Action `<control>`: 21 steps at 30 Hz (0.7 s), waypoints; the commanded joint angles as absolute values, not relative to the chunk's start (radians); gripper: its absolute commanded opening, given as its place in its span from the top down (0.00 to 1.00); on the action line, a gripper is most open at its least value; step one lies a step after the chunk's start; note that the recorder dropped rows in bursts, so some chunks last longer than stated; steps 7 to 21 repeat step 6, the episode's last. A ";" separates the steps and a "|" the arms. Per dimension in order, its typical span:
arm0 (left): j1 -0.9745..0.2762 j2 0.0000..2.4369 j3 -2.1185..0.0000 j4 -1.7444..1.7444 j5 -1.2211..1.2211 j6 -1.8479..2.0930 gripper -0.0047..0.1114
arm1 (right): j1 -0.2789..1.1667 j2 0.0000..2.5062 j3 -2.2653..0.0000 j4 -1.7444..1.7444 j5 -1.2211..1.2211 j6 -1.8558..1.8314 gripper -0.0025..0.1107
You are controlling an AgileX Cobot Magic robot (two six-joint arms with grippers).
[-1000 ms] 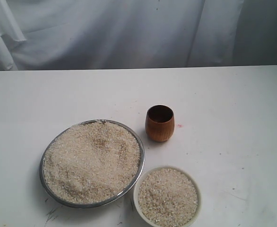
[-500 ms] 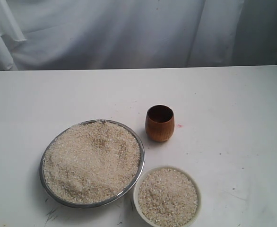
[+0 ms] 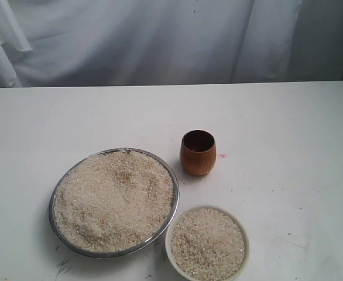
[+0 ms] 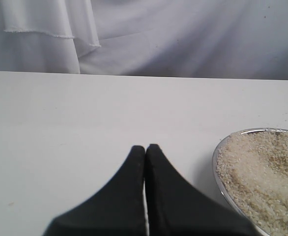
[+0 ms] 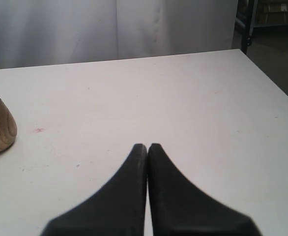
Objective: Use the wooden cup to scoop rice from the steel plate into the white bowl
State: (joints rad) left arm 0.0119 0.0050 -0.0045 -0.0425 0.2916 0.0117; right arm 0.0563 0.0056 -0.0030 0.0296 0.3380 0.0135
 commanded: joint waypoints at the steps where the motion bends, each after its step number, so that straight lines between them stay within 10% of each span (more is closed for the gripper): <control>1: 0.010 0.000 0.000 -0.043 0.285 0.009 0.96 | 0.048 0.000 0.000 0.034 0.337 0.011 0.98; 21: 0.010 0.000 0.000 -0.043 0.285 0.009 0.96 | 0.048 0.000 0.000 0.034 0.337 0.011 0.98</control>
